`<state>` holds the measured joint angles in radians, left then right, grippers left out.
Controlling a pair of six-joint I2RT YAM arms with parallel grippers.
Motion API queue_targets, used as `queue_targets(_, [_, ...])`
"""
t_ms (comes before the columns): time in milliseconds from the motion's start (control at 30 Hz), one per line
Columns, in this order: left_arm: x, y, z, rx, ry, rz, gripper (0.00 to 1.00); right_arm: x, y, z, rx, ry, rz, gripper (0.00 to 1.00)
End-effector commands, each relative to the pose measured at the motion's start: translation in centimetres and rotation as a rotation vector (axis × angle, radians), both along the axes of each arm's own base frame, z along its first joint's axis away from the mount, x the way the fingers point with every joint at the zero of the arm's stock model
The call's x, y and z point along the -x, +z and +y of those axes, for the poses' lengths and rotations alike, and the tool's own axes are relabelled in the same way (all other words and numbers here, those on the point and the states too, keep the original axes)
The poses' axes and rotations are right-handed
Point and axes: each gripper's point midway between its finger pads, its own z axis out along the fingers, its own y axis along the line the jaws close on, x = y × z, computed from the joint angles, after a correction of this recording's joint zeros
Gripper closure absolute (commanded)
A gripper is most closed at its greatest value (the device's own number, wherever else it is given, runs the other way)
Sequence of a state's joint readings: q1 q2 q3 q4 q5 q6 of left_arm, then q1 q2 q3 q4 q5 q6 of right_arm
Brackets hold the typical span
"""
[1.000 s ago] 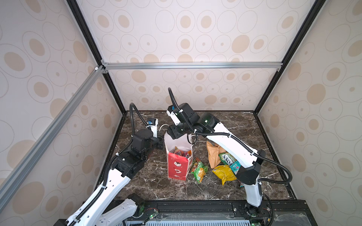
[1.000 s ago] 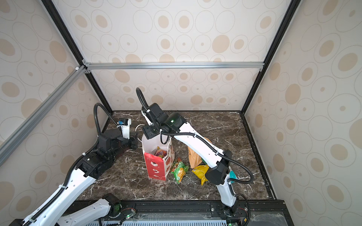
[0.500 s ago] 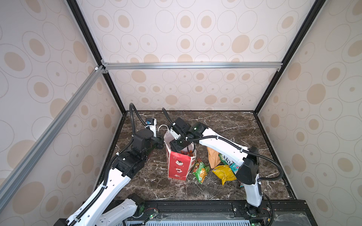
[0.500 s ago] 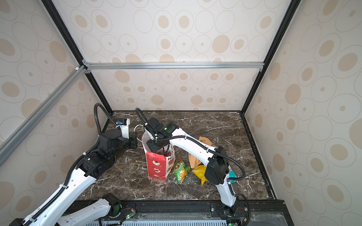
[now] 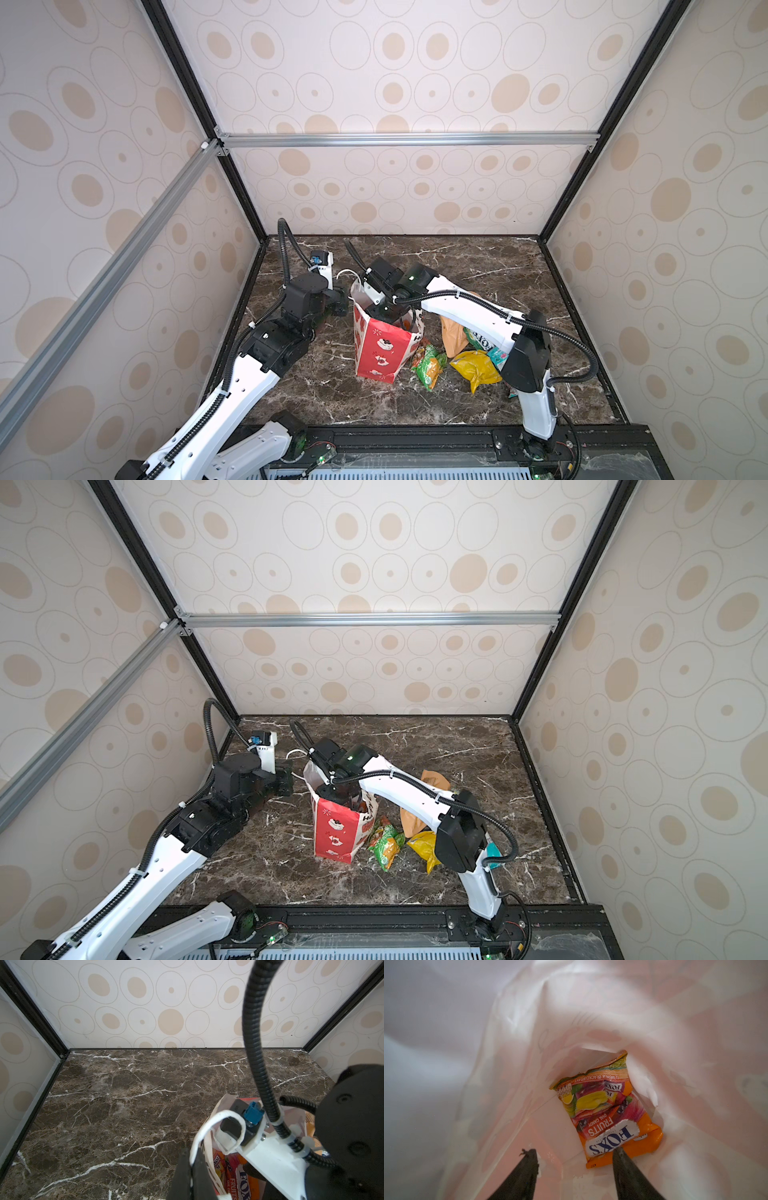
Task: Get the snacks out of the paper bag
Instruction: 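Lower the right gripper into the bag toward the orange Fox's fruits packet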
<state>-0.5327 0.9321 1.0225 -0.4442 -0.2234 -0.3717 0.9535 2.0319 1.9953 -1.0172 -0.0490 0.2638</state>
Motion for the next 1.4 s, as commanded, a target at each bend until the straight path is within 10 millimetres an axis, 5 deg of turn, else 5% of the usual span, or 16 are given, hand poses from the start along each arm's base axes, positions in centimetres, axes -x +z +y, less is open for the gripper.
queue_targets(0, [0.1, 0.8, 0.9, 0.010, 0.035, -0.007, 1.00, 0.7, -0.2, -1.1, 0.064, -0.011, 0.036, 0.40])
queue_targets(167, [0.1, 1.0, 1.3, 0.009, 0.056, -0.013, 1.00, 1.0, 1.3, -1.5, 0.015, -0.016, 0.005, 0.41])
queue_targets(367, [0.1, 1.4, 1.4, 0.008, 0.055, -0.020, 1.00, -0.1, 1.1, -5.1, 0.169, -0.061, -0.095, 0.41])
queue_targets(700, [0.0, 1.3, 0.6, 0.041, 0.032, -0.009, 1.00, -1.4, 10.0, -0.6, -0.167, -0.095, -0.215, 0.41])
queue_targets(800, [0.1, 1.3, 0.6, 0.042, 0.029, -0.009, 1.00, -1.5, 11.2, 0.8, -0.277, -0.135, -0.192, 0.41])
queue_targets(1067, [-0.1, 1.3, 0.4, 0.047, 0.025, -0.009, 1.00, -2.0, 7.5, 2.7, -0.264, -0.207, -0.079, 0.39])
queue_targets(1367, [-0.1, 1.6, 0.7, 0.047, 0.037, -0.020, 1.00, -1.9, 3.5, 0.6, -0.192, -0.456, -0.005, 0.41])
